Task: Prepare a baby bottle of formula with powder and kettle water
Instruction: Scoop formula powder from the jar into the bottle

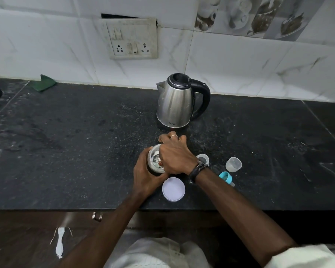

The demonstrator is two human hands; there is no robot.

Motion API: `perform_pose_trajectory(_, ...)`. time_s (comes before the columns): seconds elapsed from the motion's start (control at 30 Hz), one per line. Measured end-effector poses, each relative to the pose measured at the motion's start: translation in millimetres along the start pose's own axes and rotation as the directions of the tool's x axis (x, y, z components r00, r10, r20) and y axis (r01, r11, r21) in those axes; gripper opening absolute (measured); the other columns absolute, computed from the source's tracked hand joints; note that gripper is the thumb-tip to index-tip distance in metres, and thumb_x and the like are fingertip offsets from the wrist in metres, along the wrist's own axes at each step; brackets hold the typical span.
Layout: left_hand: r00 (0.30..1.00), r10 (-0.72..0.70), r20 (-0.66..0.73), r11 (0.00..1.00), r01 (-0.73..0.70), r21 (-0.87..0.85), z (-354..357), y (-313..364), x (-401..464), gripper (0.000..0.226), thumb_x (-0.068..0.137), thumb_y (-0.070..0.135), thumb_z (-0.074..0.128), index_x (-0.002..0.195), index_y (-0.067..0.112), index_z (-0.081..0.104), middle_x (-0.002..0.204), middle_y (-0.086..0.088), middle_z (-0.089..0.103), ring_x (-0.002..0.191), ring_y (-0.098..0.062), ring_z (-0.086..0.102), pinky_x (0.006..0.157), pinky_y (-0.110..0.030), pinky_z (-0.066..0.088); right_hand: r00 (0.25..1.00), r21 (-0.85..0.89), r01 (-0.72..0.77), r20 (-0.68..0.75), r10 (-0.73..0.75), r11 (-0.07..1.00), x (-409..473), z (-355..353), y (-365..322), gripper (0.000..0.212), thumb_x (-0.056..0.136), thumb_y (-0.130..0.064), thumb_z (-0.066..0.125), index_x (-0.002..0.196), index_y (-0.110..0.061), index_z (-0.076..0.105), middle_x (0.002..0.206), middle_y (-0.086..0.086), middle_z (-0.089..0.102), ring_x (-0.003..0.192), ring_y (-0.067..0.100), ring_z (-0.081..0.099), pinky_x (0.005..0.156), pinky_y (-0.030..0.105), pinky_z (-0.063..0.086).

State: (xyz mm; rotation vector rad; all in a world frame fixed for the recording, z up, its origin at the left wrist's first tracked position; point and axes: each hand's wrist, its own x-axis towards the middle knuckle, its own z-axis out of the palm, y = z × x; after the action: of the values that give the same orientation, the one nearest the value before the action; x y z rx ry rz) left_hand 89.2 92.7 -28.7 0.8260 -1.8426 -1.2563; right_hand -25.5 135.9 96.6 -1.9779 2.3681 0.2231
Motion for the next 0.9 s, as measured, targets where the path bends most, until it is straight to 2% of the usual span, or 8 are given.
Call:
perform_pose_trajectory(0.1, 1.000, -0.017, 0.020, 0.999, 0.017, 0.030, -2, -9, 0, 0.095, 0.060, 0.030, 0.099, 0.140, 0.020, 0.049, 0.133, 0.004, 0.062, 0.121, -0.014, 0.062, 0.100, -0.043, 0.053, 0.999, -0.019, 0.034, 0.034, -0.033, 0.999, 2, 2, 5, 0.027, 0.080, -0.023, 0.070, 0.103, -0.010, 0.068, 0.135, 0.007, 0.047, 0.122, 0.033, 0.037, 0.089, 0.049, 0.031)
perform_pose_trajectory(0.3, 0.999, -0.015, 0.031, 0.997, 0.013, 0.079, -4, -14, 0, 0.098, 0.061, 0.031, 0.098, 0.144, 0.019, 0.047, 0.136, 0.004, 0.060, 0.125, -0.009, 0.059, 0.103, -0.042, 0.052, 0.983, -0.126, 0.144, -0.100, -0.157, 0.982, 0, -7, 14, 0.015, 0.084, -0.016, 0.062, 0.092, -0.011, 0.072, 0.132, 0.008, 0.050, 0.121, 0.034, 0.040, 0.087, 0.047, 0.028)
perform_pose_trajectory(0.4, 0.999, -0.022, 0.035, 0.996, 0.019, 0.084, -3, -15, 0, 0.099, 0.061, 0.030, 0.098, 0.145, 0.020, 0.046, 0.139, 0.004, 0.059, 0.127, -0.008, 0.058, 0.104, -0.042, 0.051, 0.978, -0.121, 0.182, -0.078, -0.192, 0.976, -2, -7, 12, 0.014, 0.082, -0.012, 0.059, 0.089, -0.011, 0.072, 0.132, 0.009, 0.049, 0.122, 0.034, 0.040, 0.088, 0.048, 0.029)
perform_pose_trajectory(0.53, 0.998, -0.017, 0.053, 0.997, 0.013, 0.081, -2, -12, 3, 0.099, 0.062, 0.029, 0.098, 0.145, 0.020, 0.046, 0.139, 0.003, 0.060, 0.126, -0.010, 0.059, 0.103, -0.045, 0.052, 0.982, -0.106, 0.181, -0.036, -0.186, 0.978, 0, 2, 10, 0.015, 0.079, -0.019, 0.067, 0.092, -0.012, 0.072, 0.137, 0.007, 0.045, 0.123, 0.033, 0.038, 0.087, 0.047, 0.029)
perform_pose_trajectory(0.73, 0.999, -0.030, 0.041, 0.996, 0.026, 0.086, -2, -11, 0, 0.097, 0.061, 0.029, 0.098, 0.143, 0.018, 0.048, 0.136, 0.005, 0.061, 0.123, -0.007, 0.060, 0.103, -0.041, 0.052, 0.988, 0.115, 0.144, 0.034, -0.149, 0.983, 7, 16, 15, 0.020, 0.081, -0.026, 0.071, 0.096, -0.012, 0.074, 0.140, 0.003, 0.043, 0.125, 0.031, 0.036, 0.091, 0.047, 0.029)
perform_pose_trajectory(0.8, 0.999, -0.024, 0.048, 0.996, 0.020, 0.090, -3, -12, -1, 0.097, 0.061, 0.029, 0.098, 0.143, 0.018, 0.048, 0.135, 0.004, 0.061, 0.122, -0.008, 0.060, 0.102, -0.040, 0.053, 0.985, 0.232, 0.131, 0.076, -0.152, 0.964, 8, 19, 20, 0.013, 0.085, -0.025, 0.068, 0.087, -0.016, 0.077, 0.138, 0.001, 0.042, 0.125, 0.028, 0.034, 0.092, 0.046, 0.029)
perform_pose_trajectory(0.9, 0.998, -0.011, 0.056, 0.995, 0.006, 0.099, -6, -15, -2, 0.096, 0.061, 0.030, 0.098, 0.142, 0.018, 0.048, 0.134, 0.004, 0.062, 0.122, -0.011, 0.061, 0.100, -0.040, 0.054, 0.983, 0.388, 0.095, 0.110, -0.149, 0.917, 9, 20, 28, 0.017, 0.087, -0.024, 0.068, 0.075, -0.017, 0.077, 0.135, -0.005, 0.042, 0.125, 0.023, 0.034, 0.092, 0.043, 0.028)
